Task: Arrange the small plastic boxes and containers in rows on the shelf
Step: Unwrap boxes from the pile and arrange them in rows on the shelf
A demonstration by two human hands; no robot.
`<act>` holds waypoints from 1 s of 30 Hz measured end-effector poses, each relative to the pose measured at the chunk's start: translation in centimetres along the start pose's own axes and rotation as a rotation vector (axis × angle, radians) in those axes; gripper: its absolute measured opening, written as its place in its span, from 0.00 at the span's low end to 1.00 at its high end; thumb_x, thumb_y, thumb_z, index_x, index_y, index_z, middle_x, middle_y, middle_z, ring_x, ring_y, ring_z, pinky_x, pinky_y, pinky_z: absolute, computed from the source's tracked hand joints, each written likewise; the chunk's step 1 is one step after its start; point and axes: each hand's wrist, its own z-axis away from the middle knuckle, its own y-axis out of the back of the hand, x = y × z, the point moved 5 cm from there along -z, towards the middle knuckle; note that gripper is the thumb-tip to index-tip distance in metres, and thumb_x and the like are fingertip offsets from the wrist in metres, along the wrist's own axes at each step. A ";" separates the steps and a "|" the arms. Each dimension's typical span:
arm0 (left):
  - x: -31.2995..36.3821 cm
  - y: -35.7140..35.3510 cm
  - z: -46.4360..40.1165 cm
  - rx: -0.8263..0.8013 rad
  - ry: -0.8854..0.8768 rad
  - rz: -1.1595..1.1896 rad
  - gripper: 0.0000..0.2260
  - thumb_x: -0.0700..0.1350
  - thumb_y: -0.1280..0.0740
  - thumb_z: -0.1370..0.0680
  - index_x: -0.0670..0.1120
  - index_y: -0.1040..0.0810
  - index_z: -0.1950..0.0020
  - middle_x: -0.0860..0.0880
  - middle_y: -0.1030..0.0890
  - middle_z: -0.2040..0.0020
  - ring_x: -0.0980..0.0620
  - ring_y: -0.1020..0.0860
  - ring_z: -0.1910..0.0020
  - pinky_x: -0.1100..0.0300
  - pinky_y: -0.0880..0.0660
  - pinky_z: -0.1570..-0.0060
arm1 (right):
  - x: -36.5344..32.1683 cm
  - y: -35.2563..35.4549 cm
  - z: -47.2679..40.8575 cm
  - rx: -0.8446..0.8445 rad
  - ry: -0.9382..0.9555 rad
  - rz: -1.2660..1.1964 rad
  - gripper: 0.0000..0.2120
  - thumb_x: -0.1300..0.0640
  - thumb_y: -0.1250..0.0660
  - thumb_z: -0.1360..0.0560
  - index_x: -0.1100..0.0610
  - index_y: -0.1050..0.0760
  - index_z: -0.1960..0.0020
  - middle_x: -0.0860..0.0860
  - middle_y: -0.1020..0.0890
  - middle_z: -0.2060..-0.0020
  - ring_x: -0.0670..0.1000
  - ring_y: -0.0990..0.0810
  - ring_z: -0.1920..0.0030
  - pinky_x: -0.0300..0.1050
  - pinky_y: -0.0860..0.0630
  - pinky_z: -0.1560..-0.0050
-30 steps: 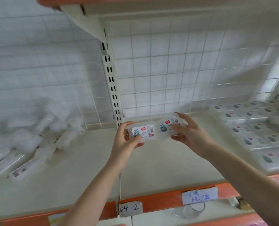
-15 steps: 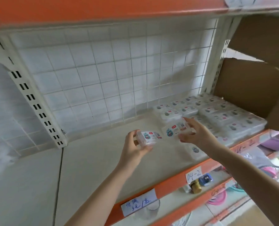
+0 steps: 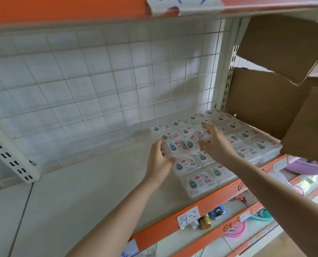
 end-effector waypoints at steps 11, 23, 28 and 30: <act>-1.6 -0.9 0.2 0.113 -0.126 -0.446 0.31 0.46 0.33 0.26 0.47 0.42 0.26 0.50 0.37 0.30 0.56 0.44 0.32 0.59 0.43 0.32 | 0.8 1.5 -1.5 0.073 0.206 0.598 0.18 0.51 0.41 0.21 0.57 0.33 0.35 0.55 0.28 0.38 0.56 0.31 0.37 0.50 0.28 0.45; -1.5 -0.2 -0.2 0.126 -0.325 -0.591 0.20 0.40 0.29 0.27 0.42 0.28 0.36 0.46 0.30 0.39 0.50 0.33 0.38 0.59 0.35 0.38 | 1.0 -1.2 -1.0 -0.191 0.553 0.643 0.16 0.50 0.38 0.22 0.52 0.31 0.35 0.49 0.29 0.38 0.50 0.32 0.36 0.45 0.31 0.39; -1.3 -1.1 -0.5 0.124 -0.351 -0.632 0.17 0.42 0.28 0.28 0.43 0.25 0.41 0.46 0.29 0.40 0.51 0.33 0.40 0.61 0.33 0.44 | 1.5 -2.0 -1.9 -0.165 0.569 0.680 0.17 0.64 0.37 0.25 0.53 0.29 0.37 0.49 0.27 0.39 0.51 0.31 0.38 0.44 0.24 0.50; -1.1 -1.5 -0.6 0.116 -0.353 -0.656 0.17 0.42 0.28 0.28 0.43 0.25 0.41 0.46 0.29 0.40 0.49 0.33 0.40 0.61 0.33 0.44 | 1.7 -2.1 -2.4 -0.162 0.580 0.664 0.19 0.67 0.37 0.26 0.54 0.28 0.37 0.48 0.26 0.39 0.51 0.29 0.39 0.43 0.24 0.54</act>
